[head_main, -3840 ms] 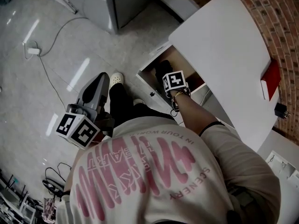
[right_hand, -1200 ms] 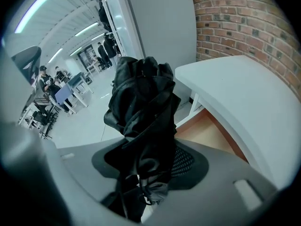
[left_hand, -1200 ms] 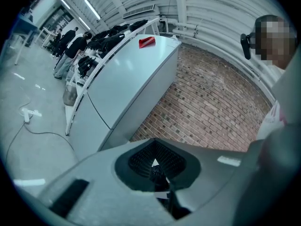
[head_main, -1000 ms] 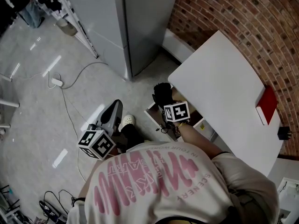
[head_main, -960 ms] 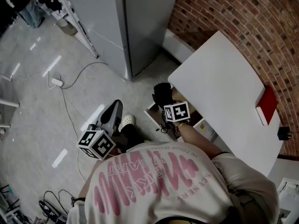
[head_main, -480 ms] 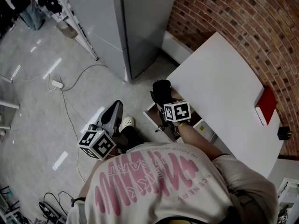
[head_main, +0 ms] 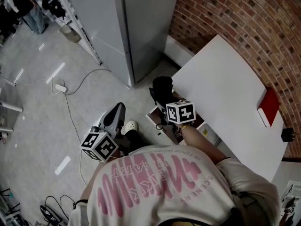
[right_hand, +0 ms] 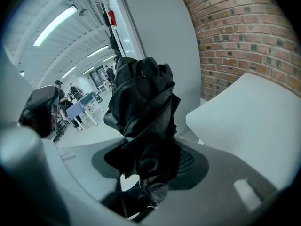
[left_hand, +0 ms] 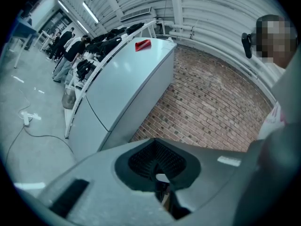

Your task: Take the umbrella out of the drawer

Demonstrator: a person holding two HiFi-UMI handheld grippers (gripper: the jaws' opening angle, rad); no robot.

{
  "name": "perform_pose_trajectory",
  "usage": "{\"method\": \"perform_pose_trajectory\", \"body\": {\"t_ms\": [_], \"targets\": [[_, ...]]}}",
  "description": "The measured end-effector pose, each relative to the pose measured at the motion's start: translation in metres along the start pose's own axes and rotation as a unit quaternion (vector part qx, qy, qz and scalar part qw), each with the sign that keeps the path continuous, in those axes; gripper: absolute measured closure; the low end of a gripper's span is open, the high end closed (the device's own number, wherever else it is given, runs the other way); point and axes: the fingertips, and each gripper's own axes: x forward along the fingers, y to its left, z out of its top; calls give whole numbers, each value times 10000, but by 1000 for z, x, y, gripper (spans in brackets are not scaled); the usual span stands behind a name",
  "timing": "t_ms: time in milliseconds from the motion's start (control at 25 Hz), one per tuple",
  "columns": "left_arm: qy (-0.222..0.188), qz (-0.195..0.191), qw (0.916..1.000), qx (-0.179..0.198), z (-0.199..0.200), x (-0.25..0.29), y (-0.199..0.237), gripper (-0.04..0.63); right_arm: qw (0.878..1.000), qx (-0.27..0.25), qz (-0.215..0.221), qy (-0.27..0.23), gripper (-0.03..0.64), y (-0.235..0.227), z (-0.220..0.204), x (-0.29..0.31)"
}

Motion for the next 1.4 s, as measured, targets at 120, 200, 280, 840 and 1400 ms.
{"method": "perform_pose_trajectory", "body": {"t_ms": [120, 200, 280, 840, 1400], "targets": [[-27, 6, 10000, 51, 1, -3, -3, 591, 9997, 137, 115, -149, 376, 5, 8, -6], [-55, 18, 10000, 78, 2, -6, -5, 591, 9992, 265, 187, -230, 376, 8, 12, -12], [-80, 36, 9999, 97, 3, -9, -6, 591, 9987, 335, 228, -300, 376, 10, 17, -17], [-622, 173, 9971, 411, 41, -20, -15, 591, 9920, 503, 648, -964, 376, 34, 58, -56], [-671, 200, 9958, 595, 35, -30, -32, 591, 9831, 174, 943, -1559, 374, 64, 86, -98]]}}
